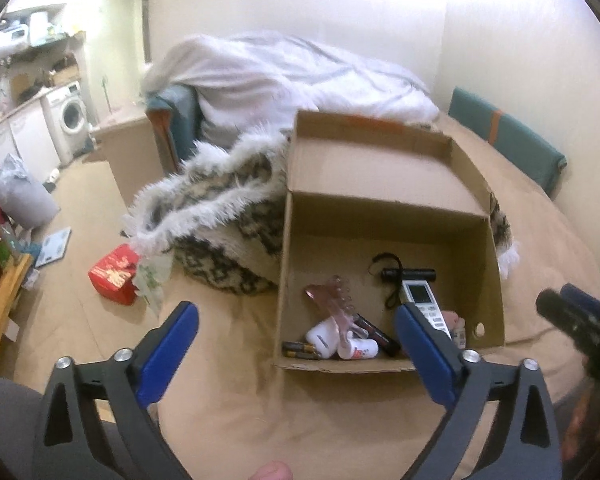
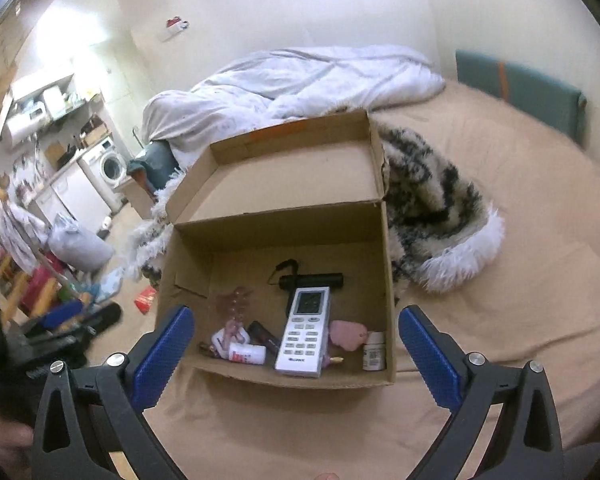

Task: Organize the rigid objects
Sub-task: 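Withdraw both grippers from the box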

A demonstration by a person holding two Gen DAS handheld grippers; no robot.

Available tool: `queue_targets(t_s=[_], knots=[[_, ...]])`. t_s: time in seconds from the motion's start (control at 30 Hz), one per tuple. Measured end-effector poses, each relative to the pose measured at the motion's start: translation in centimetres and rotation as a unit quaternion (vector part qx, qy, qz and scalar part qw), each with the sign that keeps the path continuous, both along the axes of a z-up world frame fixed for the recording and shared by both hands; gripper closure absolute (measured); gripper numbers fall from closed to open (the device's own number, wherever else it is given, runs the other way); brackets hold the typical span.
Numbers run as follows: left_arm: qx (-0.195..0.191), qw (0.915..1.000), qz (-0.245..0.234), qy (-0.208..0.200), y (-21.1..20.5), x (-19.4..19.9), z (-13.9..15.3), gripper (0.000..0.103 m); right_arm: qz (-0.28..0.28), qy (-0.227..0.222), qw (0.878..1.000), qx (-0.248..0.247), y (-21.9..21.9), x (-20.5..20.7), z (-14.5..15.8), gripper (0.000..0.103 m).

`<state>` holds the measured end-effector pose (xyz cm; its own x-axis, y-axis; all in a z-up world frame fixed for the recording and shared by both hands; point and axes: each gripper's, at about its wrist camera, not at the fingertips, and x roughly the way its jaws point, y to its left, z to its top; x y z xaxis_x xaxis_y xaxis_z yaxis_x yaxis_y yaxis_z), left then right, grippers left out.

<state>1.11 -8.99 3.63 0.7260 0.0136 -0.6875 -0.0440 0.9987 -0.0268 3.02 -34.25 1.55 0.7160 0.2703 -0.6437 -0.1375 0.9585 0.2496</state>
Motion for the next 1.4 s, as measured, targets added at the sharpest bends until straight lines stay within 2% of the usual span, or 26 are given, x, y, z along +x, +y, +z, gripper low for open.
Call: queue_targets(t_s=[0.07,0.17,0.27,0.47,0.57,0.8,1.4], knots=[[0.000,1.0000,0.001,-0.006,0.3,-0.2,-0.1,0.001,0.006,-0.009,1.000,-0.013,0.5,-0.3,-0.4,0.000],[0.000,0.9999,-0.010,0.006,0.3,0.3,-0.9,0.001,0.000,-0.014,1.000,-0.024,0.6,-0.4,-1.6,0.000],[0.021,0.9997,-0.002,0.010,0.0,0.7,-1.6,0.001,-0.008,-0.005,0.999,-0.031,0.6,0.3,-2.2,0.000],[0.012,0.9996,-0.006,0.024,-0.4,1.5,-2.7,0.001,-0.014,0.014,1.000,-0.020,0.3,1.5,-3.1,0.000],[0.023,0.9994,-0.014,0.022,-0.8,1.4,-2.9,0.001,-0.013,0.029,0.999,-0.007,0.2,1.8,-3.6,0.000],[0.012,0.9992,-0.013,0.036,-0.7,1.7,-3.3,0.001,-0.018,0.032,0.999,-0.012,0.2,1.9,-3.8,0.000],[0.013,0.9995,-0.011,0.027,-0.7,1.4,-3.1,0.001,-0.016,0.032,0.999,-0.018,0.3,1.9,-3.7,0.000]])
